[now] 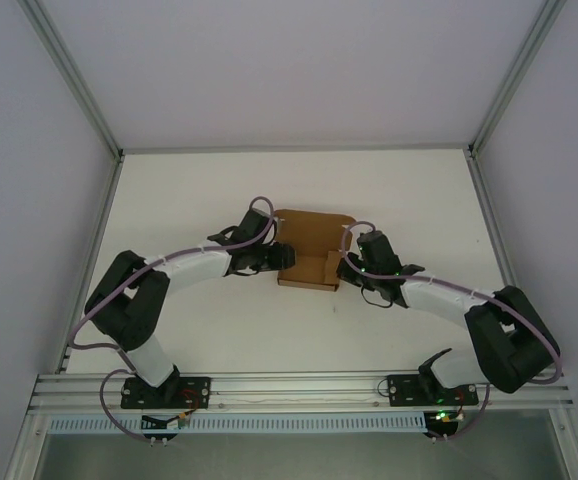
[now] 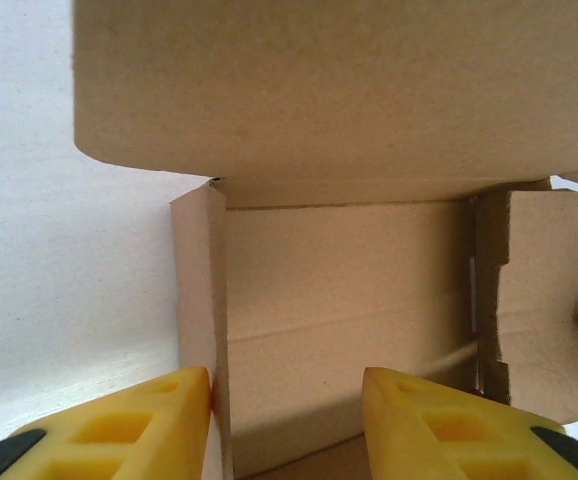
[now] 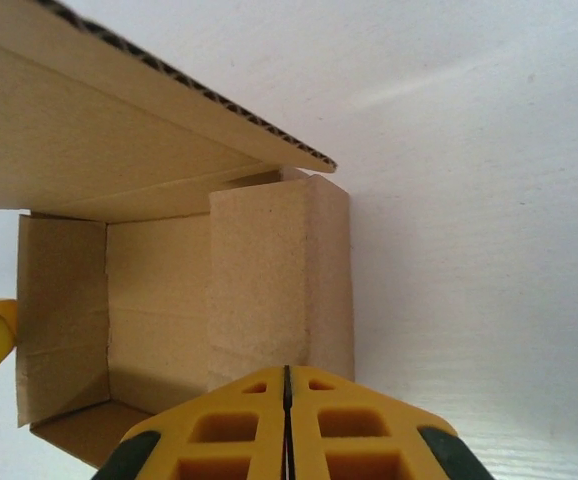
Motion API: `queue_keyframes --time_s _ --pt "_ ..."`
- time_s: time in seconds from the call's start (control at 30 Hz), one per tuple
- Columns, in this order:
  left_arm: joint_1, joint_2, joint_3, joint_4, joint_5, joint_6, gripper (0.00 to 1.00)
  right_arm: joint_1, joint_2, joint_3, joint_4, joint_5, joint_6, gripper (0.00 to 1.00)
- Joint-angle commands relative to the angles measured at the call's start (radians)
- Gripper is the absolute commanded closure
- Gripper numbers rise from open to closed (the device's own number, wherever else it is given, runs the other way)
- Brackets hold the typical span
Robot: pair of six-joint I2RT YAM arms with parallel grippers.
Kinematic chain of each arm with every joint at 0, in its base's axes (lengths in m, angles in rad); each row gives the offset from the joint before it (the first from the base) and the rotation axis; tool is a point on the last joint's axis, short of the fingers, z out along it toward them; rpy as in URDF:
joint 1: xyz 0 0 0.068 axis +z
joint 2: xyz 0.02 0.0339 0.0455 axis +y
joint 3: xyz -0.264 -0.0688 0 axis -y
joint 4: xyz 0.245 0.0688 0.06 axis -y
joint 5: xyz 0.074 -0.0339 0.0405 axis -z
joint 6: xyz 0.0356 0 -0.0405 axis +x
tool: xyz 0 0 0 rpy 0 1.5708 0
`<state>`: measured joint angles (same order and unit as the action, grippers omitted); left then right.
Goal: Assemble paper box
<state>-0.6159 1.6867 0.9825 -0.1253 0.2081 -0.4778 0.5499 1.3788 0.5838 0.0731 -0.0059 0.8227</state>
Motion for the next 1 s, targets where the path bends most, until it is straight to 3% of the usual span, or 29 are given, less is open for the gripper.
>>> queue_keyframes --time_s 0.0,0.33,0.73,0.97 --pt "-0.01 0.029 0.032 0.002 0.007 0.004 0.59 -0.004 0.035 0.008 0.017 -0.041 -0.012 0.92" --pt "-0.021 0.057 0.039 0.019 0.027 -0.002 0.62 -0.003 0.115 0.043 -0.01 -0.062 -0.018 0.92" --pt "-0.025 0.046 0.038 0.005 0.019 -0.006 0.62 0.105 0.237 0.186 -0.404 0.24 -0.019 0.92" --pt "-0.025 0.026 0.037 -0.007 0.005 -0.005 0.62 0.143 0.285 0.28 -0.568 0.35 -0.005 0.92"
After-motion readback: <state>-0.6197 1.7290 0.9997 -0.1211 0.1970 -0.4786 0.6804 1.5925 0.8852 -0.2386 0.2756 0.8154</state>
